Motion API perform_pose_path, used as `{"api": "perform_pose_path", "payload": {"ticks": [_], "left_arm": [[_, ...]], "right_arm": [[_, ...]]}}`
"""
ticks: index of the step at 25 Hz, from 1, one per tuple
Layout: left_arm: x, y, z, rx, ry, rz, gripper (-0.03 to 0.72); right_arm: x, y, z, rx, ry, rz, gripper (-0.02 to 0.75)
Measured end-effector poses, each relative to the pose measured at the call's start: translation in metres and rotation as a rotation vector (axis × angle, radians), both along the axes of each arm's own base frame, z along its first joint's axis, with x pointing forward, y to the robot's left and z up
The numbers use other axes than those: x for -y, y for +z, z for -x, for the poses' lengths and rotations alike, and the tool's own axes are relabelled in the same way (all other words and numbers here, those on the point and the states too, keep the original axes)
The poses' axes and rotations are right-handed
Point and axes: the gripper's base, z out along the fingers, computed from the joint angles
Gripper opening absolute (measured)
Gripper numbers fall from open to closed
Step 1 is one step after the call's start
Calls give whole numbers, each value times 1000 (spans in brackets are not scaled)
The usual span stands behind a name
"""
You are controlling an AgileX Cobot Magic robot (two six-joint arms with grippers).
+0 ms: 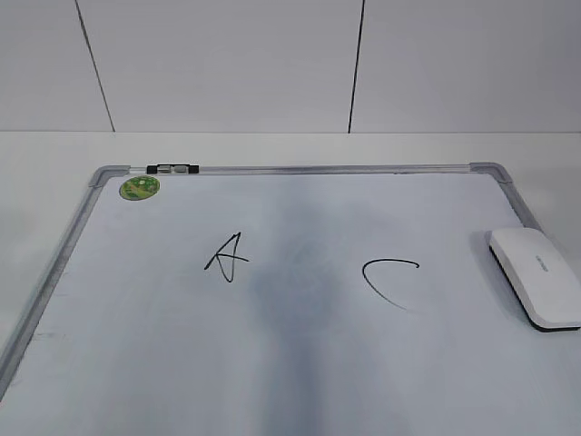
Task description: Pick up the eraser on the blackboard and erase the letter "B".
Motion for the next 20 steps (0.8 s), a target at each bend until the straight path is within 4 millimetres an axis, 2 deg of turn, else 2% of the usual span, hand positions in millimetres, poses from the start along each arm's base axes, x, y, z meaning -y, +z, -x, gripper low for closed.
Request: {"api": "perform_pose_path", "payload": {"ticks": [5,8,14,20], "left_arm": [[0,-29,10,-39,-5,3,494],[3,-46,15,-95,-21,21,487],[3,-54,35,-99,-37,11,486],[2,-59,56,-19,-26,2,486]], "right_arm": [[1,-24,17,-8,12,20,594],[1,-46,24,-44,15,26,594],[3,-80,52,-26,19,33,594],[10,-100,84,27,-8,99,594]]}}
